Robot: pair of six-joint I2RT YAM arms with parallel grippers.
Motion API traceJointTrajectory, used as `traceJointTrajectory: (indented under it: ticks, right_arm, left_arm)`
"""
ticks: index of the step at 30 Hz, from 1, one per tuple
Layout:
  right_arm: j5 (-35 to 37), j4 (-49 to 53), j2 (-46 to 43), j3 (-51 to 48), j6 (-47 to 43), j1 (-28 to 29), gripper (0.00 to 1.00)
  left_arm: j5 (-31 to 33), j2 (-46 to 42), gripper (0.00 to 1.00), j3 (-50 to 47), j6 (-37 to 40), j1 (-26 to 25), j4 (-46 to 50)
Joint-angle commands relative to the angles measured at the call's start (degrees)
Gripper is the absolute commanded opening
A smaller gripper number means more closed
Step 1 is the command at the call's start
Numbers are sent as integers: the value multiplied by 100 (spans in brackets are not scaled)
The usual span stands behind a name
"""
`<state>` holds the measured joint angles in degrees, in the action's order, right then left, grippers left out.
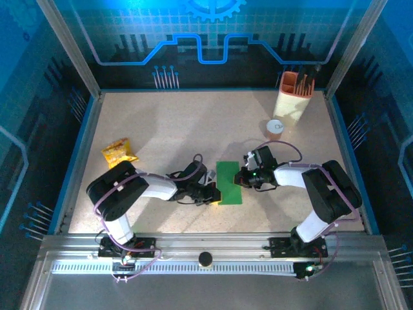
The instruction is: Fold a paper plane with a square sheet of paper (pick it up from the middle)
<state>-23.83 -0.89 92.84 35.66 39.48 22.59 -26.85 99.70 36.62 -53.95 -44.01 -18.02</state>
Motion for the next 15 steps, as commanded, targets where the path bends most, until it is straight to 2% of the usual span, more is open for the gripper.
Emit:
traceJointTrajectory:
  ticks: [1, 4, 7, 11, 15]
  right_arm:
    - [924, 843, 246, -262, -16, -35, 0]
    - [938, 871, 235, -255, -20, -37, 0]
    - [948, 915, 215, -235, -36, -46, 0]
    - [957, 908, 191, -253, -19, -44, 0]
    - [922, 886, 233, -244, -20, -44, 0]
  left_arm:
    - [-84, -315, 0, -366, 5, -40, 275]
    - [146, -813, 0, -255, 48, -13, 618]
    - [304, -918, 0, 166, 229, 20, 1156]
    - [115, -582, 0, 409, 72, 158, 715]
    - [117, 14, 0, 859, 160, 169, 706]
